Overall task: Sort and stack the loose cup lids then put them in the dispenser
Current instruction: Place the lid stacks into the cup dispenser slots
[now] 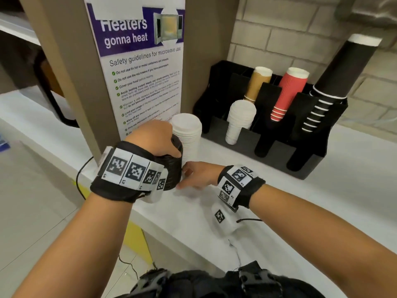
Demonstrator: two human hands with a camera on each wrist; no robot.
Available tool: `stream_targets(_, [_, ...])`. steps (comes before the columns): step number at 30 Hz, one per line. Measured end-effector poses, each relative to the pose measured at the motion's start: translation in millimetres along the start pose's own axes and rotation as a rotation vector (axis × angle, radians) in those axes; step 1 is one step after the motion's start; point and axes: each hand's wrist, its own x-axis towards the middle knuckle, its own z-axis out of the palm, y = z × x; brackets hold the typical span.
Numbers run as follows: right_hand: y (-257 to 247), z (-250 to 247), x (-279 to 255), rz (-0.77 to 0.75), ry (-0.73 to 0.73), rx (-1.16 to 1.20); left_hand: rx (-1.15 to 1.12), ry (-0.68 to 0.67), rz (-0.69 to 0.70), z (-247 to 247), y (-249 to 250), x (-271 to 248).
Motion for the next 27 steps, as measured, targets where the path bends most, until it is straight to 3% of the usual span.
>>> stream_targets(5, [1.5, 5.8, 5.7, 0.021, -0.028, 0.315, 0.017, -0.060, -0.027, 0.8, -9.4, -11.8])
stream_targets(11, [8.0, 8.9, 7.4, 0.093, -0.021, 0.332, 0.042, -0.130, -0.039, 9.3, -6.9, -18.9])
stream_targets(15, [11.0, 4.3, 4.0, -0.018, 0.094, 0.193, 0.098, -0.133, -0.022, 15.8, 0.9, -15.8])
stream_targets(20, [7.0, 8.7, 7.8, -0.143, 0.195, 0.292, 0.070, -0.134, -0.003, 18.2, 3.0, -11.6])
stream_targets(27, [28.9, -3.7, -9.0, -0.229, 0.189, 0.364, -0.020, -0.182, 0.130, 21.0, 14.0, -4.5])
